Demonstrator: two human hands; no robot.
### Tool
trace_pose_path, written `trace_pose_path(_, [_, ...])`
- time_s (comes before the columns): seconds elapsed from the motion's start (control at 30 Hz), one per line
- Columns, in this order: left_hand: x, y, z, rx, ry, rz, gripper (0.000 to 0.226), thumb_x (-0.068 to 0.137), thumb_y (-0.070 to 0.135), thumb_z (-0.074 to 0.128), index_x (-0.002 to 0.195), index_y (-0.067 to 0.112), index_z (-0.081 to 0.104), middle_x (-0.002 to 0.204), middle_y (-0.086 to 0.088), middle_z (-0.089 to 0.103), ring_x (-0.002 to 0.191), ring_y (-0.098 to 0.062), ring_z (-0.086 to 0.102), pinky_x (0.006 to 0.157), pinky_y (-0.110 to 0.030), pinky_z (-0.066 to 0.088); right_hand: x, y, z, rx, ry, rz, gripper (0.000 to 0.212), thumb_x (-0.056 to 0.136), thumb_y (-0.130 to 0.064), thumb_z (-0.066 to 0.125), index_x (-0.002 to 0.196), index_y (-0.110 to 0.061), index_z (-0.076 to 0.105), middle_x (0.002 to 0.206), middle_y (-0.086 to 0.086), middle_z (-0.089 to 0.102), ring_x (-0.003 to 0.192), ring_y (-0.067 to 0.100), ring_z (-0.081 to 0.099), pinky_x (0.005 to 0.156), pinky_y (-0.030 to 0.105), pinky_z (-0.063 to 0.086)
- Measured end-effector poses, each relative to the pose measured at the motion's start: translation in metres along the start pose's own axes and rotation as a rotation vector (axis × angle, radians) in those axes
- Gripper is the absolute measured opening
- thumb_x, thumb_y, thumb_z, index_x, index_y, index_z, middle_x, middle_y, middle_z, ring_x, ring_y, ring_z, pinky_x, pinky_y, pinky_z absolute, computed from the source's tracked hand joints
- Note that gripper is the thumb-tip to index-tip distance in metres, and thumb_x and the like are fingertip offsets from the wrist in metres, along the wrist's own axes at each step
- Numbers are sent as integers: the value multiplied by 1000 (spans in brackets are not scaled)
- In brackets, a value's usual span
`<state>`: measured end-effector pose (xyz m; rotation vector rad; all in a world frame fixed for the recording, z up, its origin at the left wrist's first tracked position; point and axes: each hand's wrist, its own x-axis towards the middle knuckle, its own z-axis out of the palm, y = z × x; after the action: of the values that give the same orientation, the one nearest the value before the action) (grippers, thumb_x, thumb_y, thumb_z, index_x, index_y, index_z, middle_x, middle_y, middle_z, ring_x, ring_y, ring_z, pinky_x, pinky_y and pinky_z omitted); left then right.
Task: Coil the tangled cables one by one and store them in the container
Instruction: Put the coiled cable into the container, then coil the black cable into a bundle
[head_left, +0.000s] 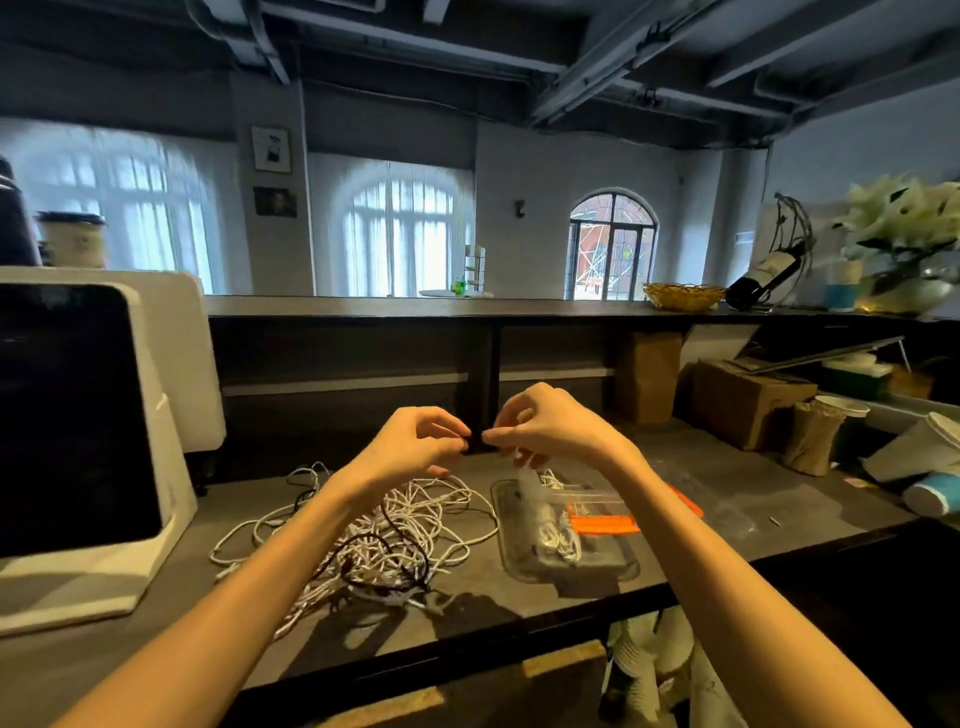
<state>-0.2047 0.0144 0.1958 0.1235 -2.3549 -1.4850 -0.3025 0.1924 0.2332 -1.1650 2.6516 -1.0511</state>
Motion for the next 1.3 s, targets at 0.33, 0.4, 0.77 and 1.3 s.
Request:
trace_pose_path(0.33, [-103,-141,-33,595,32,-47,48,88,30,74,130,44,55,154,9,38,146,-11,26,123,-36,20,-21,18,156,-467,-405,-42,53,82,-49,79,125,-23,63,127,5,63,113,25,62,94,42,56])
trace_pose_path(0.4, [-106,-159,-33,622,21,-61,54,91,29,71,140,40,51,161,9,26,153,-14,13,122,-33,8,-18,31,182,-395,-357,-56,53,80,-53,79,123,-27,61,127,4,57,112,23,59,95,40,54])
trace_pose_path(0.77, [-79,-200,-38,315,309,-37,29,93,20,72,121,28,74,138,2,63,138,-8,47,109,-17,34,-3,65,230,98,87,-147,20,81,-50,81,92,-36,74,110,-16,50,106,1,51,91,24,45])
trace_pose_path(1.3, [-92,-203,-46,-111,387,-12,25,85,3,75,95,26,80,116,11,74,119,-5,63,106,-43,50,-9,10,212,611,266,-223,23,109,-27,47,106,-18,67,73,-12,59,69,4,55,63,15,44])
